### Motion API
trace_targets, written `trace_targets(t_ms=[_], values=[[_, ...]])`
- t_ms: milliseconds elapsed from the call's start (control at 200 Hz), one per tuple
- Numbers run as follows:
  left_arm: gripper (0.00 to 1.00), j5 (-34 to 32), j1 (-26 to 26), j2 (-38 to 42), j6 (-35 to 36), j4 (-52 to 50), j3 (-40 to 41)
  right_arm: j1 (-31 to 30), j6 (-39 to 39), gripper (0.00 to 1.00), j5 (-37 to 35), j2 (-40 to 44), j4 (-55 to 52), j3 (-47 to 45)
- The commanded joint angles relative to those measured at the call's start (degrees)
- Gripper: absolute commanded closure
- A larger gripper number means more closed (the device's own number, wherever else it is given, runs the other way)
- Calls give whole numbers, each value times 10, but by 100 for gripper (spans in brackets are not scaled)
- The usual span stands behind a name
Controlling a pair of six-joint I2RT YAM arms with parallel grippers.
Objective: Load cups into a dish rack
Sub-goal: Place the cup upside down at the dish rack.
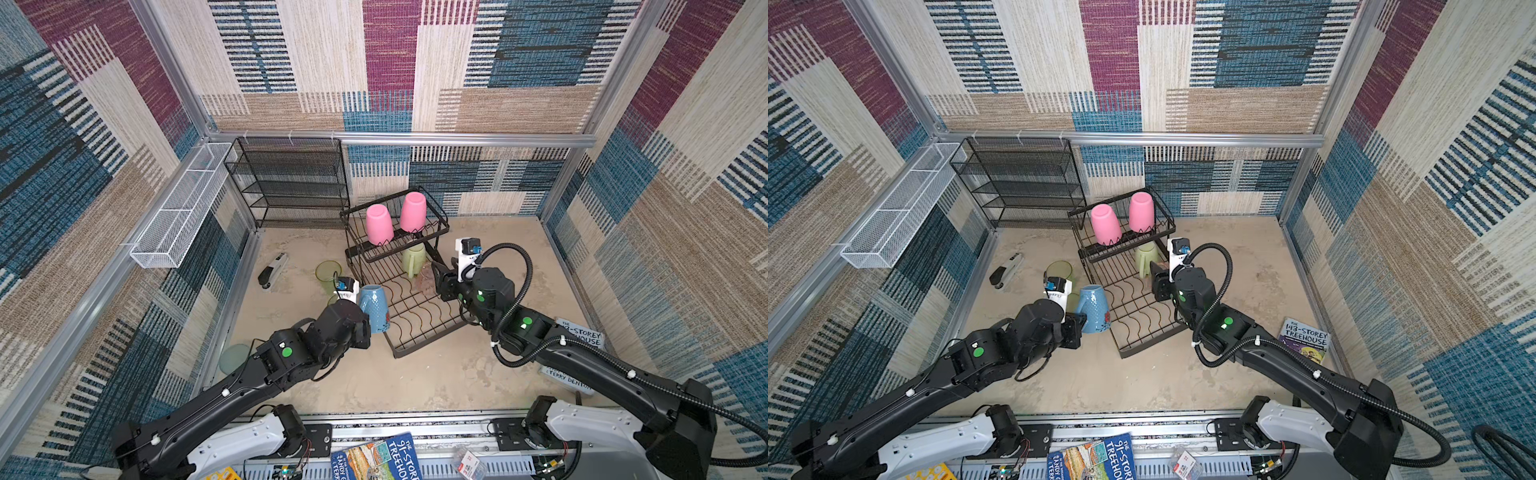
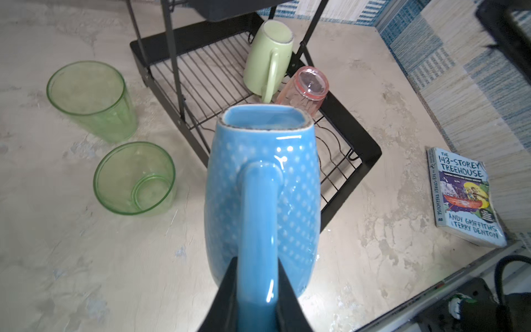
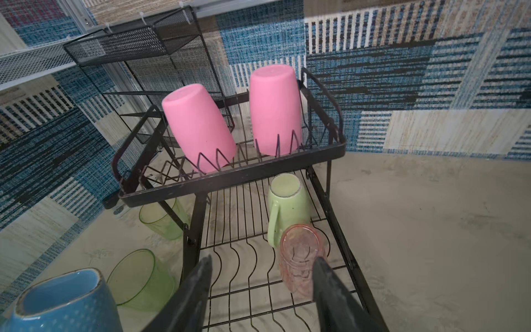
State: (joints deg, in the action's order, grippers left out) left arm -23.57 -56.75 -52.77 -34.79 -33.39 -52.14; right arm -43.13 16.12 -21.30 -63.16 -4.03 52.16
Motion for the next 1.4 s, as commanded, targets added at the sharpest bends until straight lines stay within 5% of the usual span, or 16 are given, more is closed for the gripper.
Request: trace_targets(t_ms=[0, 320, 751, 1397], values=[[90, -87, -35, 5, 64, 156, 28, 30, 44, 43, 46, 9, -29, 8], [90, -221, -104, -40, 172, 429, 138, 84, 59, 43, 79, 31, -34, -1], [90, -313, -111, -204, 267, 707, 193, 109, 50, 43, 95, 33, -25, -12], [89, -269, -10, -385, 167, 727, 134, 125, 31, 44, 110, 20, -6, -25]])
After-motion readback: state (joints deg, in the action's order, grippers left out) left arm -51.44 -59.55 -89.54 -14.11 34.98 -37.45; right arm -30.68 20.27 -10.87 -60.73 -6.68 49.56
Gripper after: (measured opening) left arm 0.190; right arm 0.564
